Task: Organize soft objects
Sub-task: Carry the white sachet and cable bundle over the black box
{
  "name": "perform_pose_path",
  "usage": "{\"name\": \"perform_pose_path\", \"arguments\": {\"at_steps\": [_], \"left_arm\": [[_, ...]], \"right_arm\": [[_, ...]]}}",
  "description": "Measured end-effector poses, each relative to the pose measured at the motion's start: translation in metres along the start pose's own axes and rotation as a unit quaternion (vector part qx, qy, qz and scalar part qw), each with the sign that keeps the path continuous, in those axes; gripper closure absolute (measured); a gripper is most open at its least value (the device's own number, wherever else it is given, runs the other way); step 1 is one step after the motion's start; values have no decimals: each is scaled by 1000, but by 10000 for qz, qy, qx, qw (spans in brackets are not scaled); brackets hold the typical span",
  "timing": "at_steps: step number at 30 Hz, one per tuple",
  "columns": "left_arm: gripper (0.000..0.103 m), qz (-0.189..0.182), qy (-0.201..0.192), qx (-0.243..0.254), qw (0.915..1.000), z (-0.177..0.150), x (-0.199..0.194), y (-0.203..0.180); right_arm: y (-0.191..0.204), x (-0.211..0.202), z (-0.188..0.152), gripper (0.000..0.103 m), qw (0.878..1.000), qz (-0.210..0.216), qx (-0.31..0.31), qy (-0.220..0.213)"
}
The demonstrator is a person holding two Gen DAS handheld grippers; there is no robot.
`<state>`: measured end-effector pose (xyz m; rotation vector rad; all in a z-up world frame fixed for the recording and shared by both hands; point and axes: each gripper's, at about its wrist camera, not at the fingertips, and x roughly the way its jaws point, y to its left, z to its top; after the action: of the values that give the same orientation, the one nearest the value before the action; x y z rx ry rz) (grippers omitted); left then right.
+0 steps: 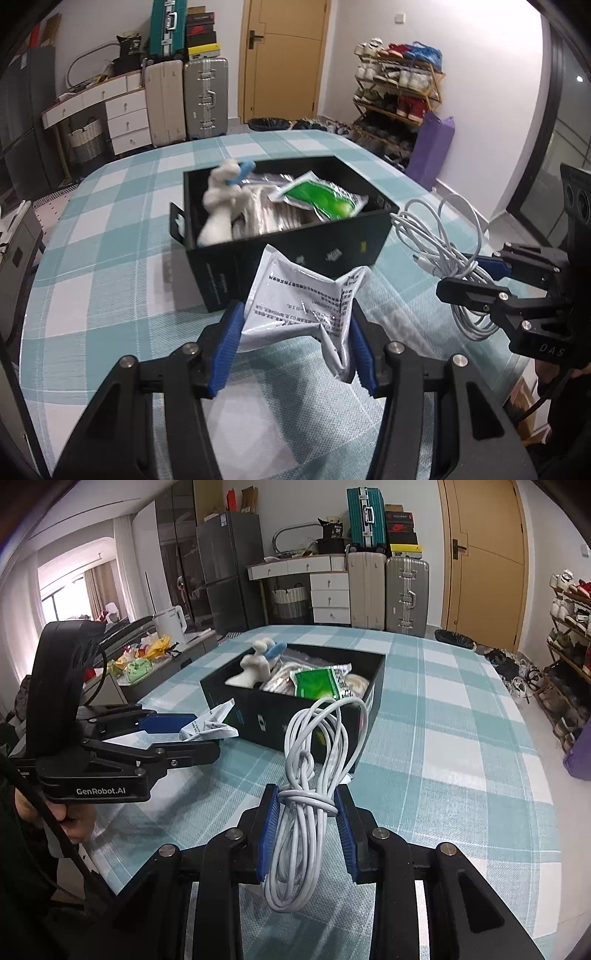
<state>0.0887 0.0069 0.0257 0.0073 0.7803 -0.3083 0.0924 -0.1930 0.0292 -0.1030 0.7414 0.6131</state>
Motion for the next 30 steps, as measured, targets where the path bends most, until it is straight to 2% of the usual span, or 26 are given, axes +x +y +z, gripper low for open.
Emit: {"name": "perform_pose_path", "arguments": {"at_steps": [13, 30], "left_arm": [[49, 43, -286, -324, 9991, 32, -10, 16], [49, 40, -419, -297, 9987, 65, -6, 18]], "right_arm": [[0, -8, 32, 73, 9996, 51, 75, -267], [-4, -1, 68, 73, 9993, 114, -71, -355]]}}
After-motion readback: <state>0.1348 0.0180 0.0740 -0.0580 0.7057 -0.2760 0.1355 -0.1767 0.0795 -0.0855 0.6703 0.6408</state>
